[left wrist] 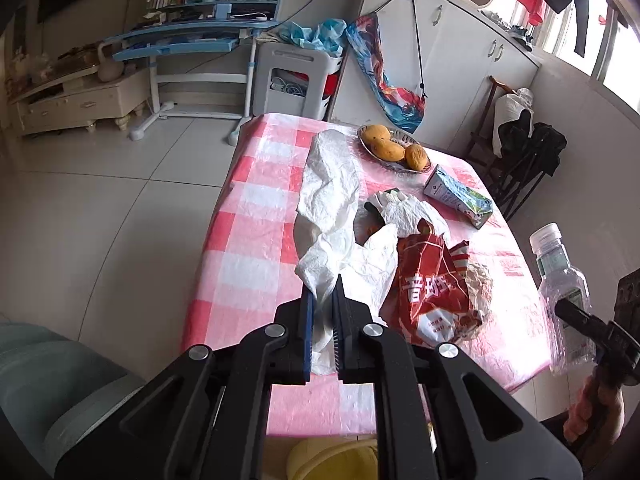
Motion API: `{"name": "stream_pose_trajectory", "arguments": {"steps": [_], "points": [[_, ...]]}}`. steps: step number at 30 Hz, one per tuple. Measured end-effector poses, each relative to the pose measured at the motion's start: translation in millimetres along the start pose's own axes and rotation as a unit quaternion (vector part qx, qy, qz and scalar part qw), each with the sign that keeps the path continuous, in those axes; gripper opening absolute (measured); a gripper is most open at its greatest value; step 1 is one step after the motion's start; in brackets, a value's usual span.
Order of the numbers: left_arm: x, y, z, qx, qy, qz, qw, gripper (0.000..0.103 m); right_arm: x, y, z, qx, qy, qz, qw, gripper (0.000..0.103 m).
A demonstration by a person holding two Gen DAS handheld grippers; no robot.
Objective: Collect trash
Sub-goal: 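Carry bag and bottle over the yellow basin and open both tools to drop them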
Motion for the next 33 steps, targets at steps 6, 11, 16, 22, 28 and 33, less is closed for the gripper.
{"name": "stream_pose_trajectory", "arguments": {"steps": [6,11,16,22,28,33], "points": [[12.3,19.4,-24.6,-0.007,0.005,0.012,0.9999,0.008,55.9,-47.5,-92.5,0.137,0.092,0.002,0.986,0.057],[22.3,35.2,-42.9,-0.014,0.027,0.001,0.9995,0.008,77.1,-96.5,-176.1,0.278,0.183,-0.039,0.942,0.057],[12.9,44.0,-70.8,-0.01,0.016,-0.012,0.9998,0.008,65.5,-131.4,-216.0,0.358,0.252,-0.117,0.892,0.057],[-9.9,43.8,-102.5,0.006,-0.015,-0.023,0.9996,0.008,38.6,-139.8,-209.6,0.361,0.218,-0.176,0.89,0.07],[-29.6,36.7,-144.4,0.053,-0.044,-0.027,0.9973,0.008,32.9,-79.2,-143.3,0.161,0.095,-0.14,0.972,0.079],[-54.2,4.2,-198.5,0.158,-0.127,0.012,0.9792,0.009,31.6,-50.7,-106.4,0.058,0.065,-0.118,0.989,0.085]]}}
Point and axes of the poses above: each gripper's, at about its wrist camera, not at the fingertips, and y roughly against the way its jaws point, x to its left, z to its top, the point moved 7 cm from there along -y, roughly the way its jaws point, and after that the axes turned 7 degrees about x, right-handed, at the moved point
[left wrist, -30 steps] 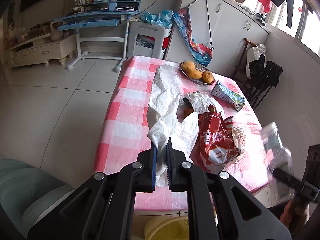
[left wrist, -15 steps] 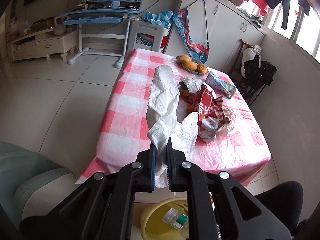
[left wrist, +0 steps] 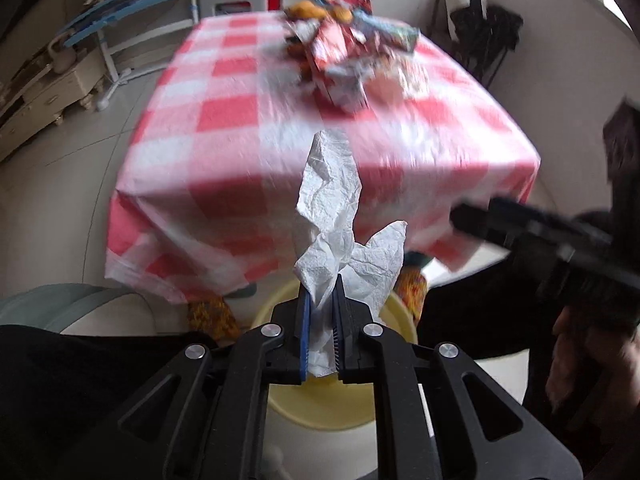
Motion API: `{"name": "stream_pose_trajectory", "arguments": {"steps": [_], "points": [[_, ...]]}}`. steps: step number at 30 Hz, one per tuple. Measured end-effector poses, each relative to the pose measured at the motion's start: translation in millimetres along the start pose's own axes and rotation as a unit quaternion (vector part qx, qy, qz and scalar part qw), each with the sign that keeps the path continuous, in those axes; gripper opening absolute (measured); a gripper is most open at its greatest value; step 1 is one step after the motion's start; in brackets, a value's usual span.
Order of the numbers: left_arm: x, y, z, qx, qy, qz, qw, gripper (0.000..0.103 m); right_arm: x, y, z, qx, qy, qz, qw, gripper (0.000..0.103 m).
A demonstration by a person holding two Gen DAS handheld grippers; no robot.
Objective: Collect trash
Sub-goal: 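Carry bag and bottle over the yellow basin and open both tools to drop them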
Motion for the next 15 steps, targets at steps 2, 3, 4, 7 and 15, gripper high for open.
{"name": "stream_pose_trajectory", "arguments": {"steps": [2,3,4,7,15], "points": [[-11.6,-21.4,-13.0,0.056,-0.036,0.012,0.9977,0.019,2.1,2.2,7.8,-0.01,-0.001,0.004,1.0,0.085],[-15.8,-29.2,-18.9,0.077,-0.053,0.025,0.9953,0.027,3.7,2.9,12.2,-0.014,0.005,0.006,1.0,0.085],[-17.5,-32.3,-22.4,0.084,-0.066,0.043,0.9933,0.034,5.5,3.9,14.0,-0.018,0.011,0.005,1.0,0.085],[-14.3,-25.5,-22.2,0.066,-0.073,0.061,0.9933,0.064,6.3,4.5,15.4,-0.028,0.001,0.01,1.0,0.084],[22.0,5.0,4.9,-0.02,0.026,0.05,0.9982,0.08,16.7,25.9,15.6,-0.103,0.0,-0.032,0.994,0.087]]}}
Point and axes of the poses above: each gripper's, at about its wrist camera, not at the fingertips, and y roughly against the way its jaws point, x to its left, z to its top, the point moved 7 cm from there along -y, roughly the way its jaws point, and after that the axes turned 7 degrees about x, right-handed, at the moved point
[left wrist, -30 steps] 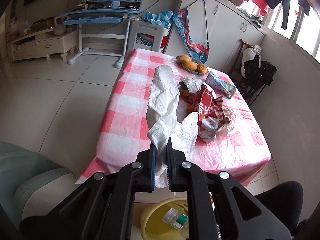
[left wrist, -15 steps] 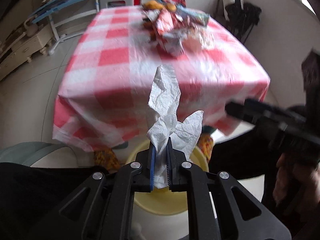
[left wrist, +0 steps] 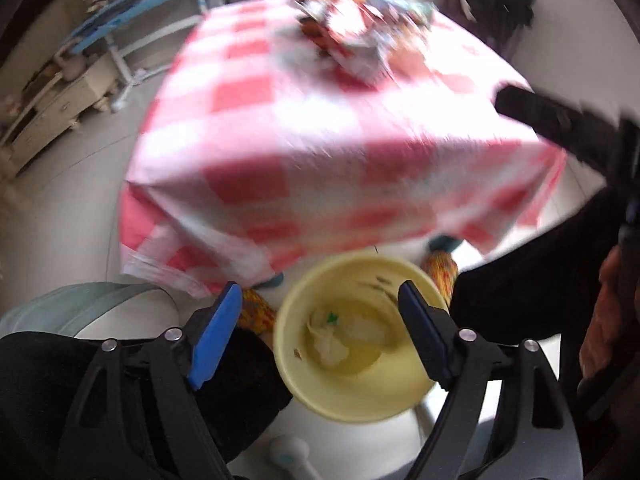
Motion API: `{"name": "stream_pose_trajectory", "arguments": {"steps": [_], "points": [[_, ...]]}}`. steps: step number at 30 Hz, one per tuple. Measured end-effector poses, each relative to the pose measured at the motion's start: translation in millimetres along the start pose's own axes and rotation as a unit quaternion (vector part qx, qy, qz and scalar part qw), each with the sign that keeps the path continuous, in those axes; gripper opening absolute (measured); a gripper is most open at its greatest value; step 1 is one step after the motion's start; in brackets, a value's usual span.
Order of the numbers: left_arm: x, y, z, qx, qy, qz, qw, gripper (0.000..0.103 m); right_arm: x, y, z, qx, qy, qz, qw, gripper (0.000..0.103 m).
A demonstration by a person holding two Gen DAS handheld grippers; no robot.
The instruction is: Collect trash
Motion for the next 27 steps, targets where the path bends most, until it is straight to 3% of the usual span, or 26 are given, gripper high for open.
{"name": "stream_pose_trajectory", "arguments": {"steps": [5,8,27], "points": [[34.1,27.6,15.9,-0.072,0.094,-0.014,0.9929,0.09,-7.2,-4.6,1.0,0.002,-0.01,-0.012,1.0,0.089],[42.5,32.5,18.0,-0.088,0.114,-0.009,0.9896,0.092,-3.8,-7.1,-0.9,0.007,0.006,-0.02,1.0,0.089],[36.8,33.6,21.3,-0.109,0.106,0.001,0.9883,0.094,2.3,-13.0,-11.2,0.02,0.032,-0.029,0.999,0.09]]}}
Point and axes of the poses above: each gripper's, at about its wrist camera, not at the fingertips, and y roughly against the way its jaws point, x to its left, z to its top, the point moved 7 cm from there along -y, roughly the way its jaws point, and after that the axes turned 7 degrees about x, right-handed, at the moved point
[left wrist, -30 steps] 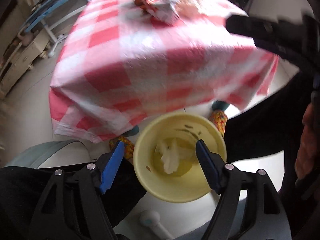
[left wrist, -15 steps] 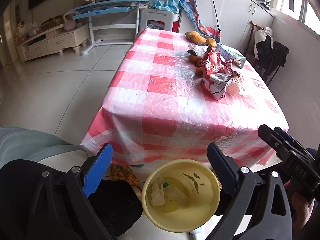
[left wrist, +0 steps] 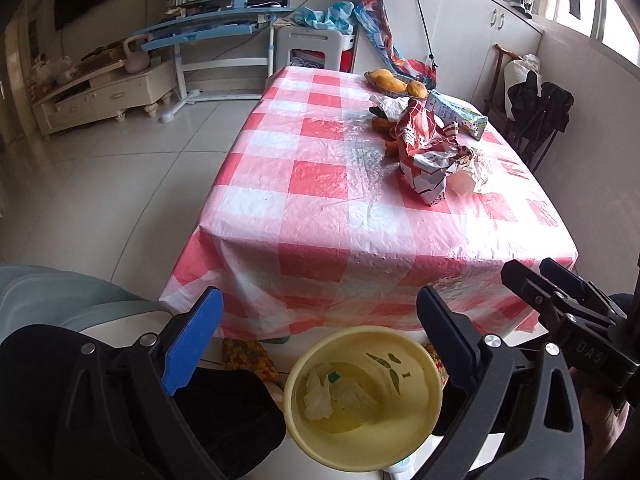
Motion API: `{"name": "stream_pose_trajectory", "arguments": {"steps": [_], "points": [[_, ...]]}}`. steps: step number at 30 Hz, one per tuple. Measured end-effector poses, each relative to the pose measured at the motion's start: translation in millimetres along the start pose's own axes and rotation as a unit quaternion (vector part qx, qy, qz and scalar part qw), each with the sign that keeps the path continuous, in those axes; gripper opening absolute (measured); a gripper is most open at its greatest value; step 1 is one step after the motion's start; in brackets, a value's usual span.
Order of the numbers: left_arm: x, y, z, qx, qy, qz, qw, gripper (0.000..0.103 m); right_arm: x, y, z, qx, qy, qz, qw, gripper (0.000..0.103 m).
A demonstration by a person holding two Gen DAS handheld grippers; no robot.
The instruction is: Collect trash
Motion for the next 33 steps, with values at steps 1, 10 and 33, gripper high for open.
{"name": "stream_pose_trajectory", "arguments": {"steps": [1,10,33], "points": [[-0.1,-0.1,-0.1,0.0,0.0,0.0,1.0,0.094,0.4,-0.1,-0.2,0.0,0.0,0.0,1.0,0.09],[-1.2,-1.1,0.1,-0.002,-0.003,0.0,1.0,0.094,0.7,-0.9,-1.0,0.002,0.001,0.0,1.0,0.09],[-6.0,-0.5,1.5,-0.005,-0.013,-0.003,0.9999,0.094,1.5,-1.9,-2.4,0.005,0.003,0.0,1.0,0.09]]}}
Point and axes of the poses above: each gripper's, at about its wrist camera, not at the fingertips, and y roughly against the way its jaws point, x to its left, z to its top, the point moved 7 cm from there along -y, roughly the way its jaws point, and after that the axes turned 7 degrees about x, right-handed, at the moved point
